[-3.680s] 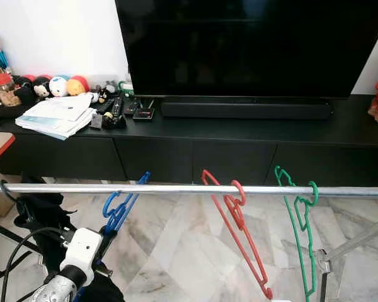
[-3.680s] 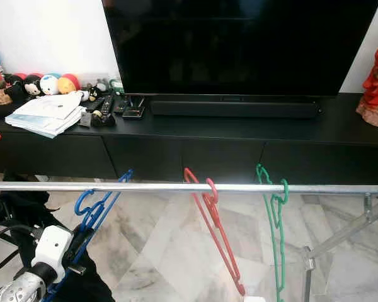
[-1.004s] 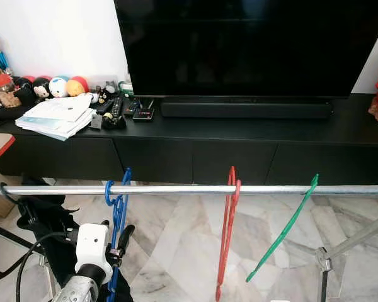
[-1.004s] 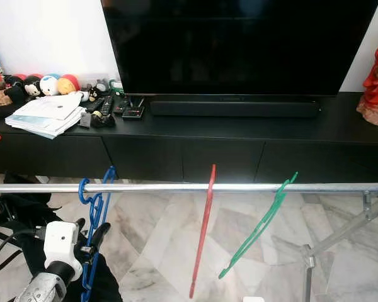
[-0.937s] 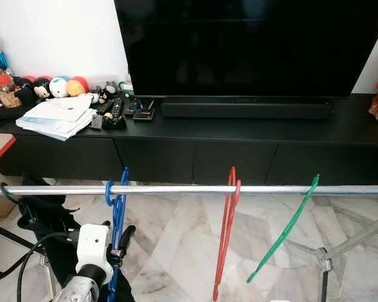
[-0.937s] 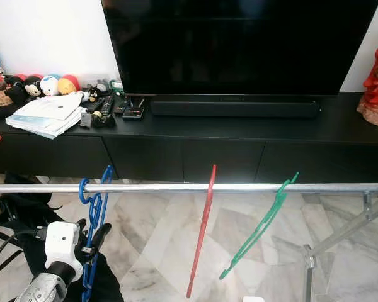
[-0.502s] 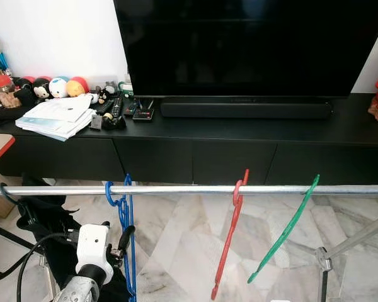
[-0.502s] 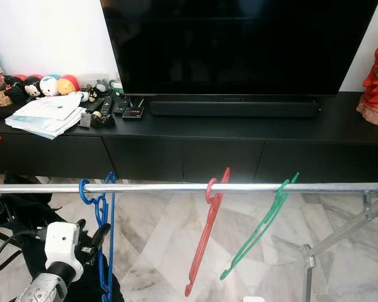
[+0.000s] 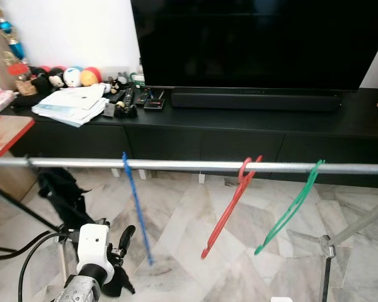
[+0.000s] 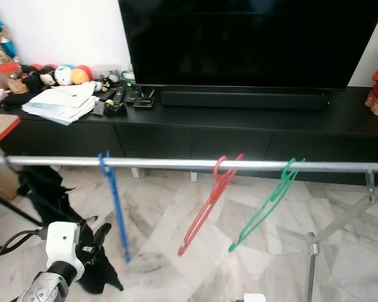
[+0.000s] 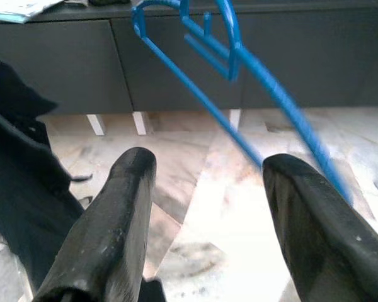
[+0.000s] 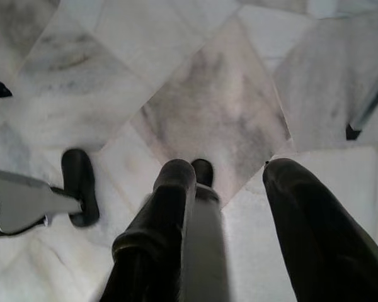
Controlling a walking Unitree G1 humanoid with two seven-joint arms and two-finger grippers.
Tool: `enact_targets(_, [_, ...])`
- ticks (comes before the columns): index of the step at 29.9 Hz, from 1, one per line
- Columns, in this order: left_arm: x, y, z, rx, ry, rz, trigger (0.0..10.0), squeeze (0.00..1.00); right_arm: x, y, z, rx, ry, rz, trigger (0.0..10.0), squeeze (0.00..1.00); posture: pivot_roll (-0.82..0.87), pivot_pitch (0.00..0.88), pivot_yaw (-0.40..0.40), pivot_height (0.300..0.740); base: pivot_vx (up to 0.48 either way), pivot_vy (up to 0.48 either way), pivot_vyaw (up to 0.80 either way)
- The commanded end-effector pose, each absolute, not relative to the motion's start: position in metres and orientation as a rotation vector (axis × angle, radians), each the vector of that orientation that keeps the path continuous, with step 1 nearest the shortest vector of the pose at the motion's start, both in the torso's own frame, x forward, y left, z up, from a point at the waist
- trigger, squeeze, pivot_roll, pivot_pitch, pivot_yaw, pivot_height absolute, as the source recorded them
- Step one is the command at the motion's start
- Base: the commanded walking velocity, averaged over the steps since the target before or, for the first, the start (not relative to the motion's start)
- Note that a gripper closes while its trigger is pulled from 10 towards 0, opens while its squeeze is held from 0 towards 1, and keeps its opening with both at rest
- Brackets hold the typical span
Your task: Hang hanger
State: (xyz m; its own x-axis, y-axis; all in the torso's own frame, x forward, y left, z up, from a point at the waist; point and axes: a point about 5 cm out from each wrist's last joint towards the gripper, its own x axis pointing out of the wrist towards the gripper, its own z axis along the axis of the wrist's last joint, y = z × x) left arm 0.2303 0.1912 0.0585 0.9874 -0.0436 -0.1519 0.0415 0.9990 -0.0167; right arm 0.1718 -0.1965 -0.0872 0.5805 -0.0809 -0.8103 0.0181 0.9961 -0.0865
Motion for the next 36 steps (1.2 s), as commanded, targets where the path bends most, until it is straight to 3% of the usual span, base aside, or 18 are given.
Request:
enact_targets(1, [0.232,0.194,0.06,-0.007,0.147,-0.034,10.0,0.0,0.162,-0.193,-0.092,-0.059,0.981,-0.058,10.0,0.0,-0.01,0.075,0.081,0.74,-0.296,0.0,0.0])
enact_targets(24, [0.229,0.198,0.052,-0.029,0.174,-0.004,10.0,0.0,0.163,-0.194,-0.092,-0.065,0.979,-0.059,10.0,0.0,-0.01,0.073,0.074,0.74,-0.299,0.0,0.0])
enact_targets(29, [0.226,0.204,0.028,-0.031,0.278,0.006,10.0,0.0,0.163,-0.195,-0.092,-0.068,0.979,-0.058,10.0,0.0,-0.01,0.063,0.061,0.74,-0.053,0.0,0.0])
enact_targets(36, [0.203,0.225,-0.036,-0.04,0.588,0.099,10.0,0.0,0.164,-0.199,-0.09,-0.087,0.978,-0.054,10.0,0.0,-0.01,0.043,0.028,0.74,0.0,0.0,0.0])
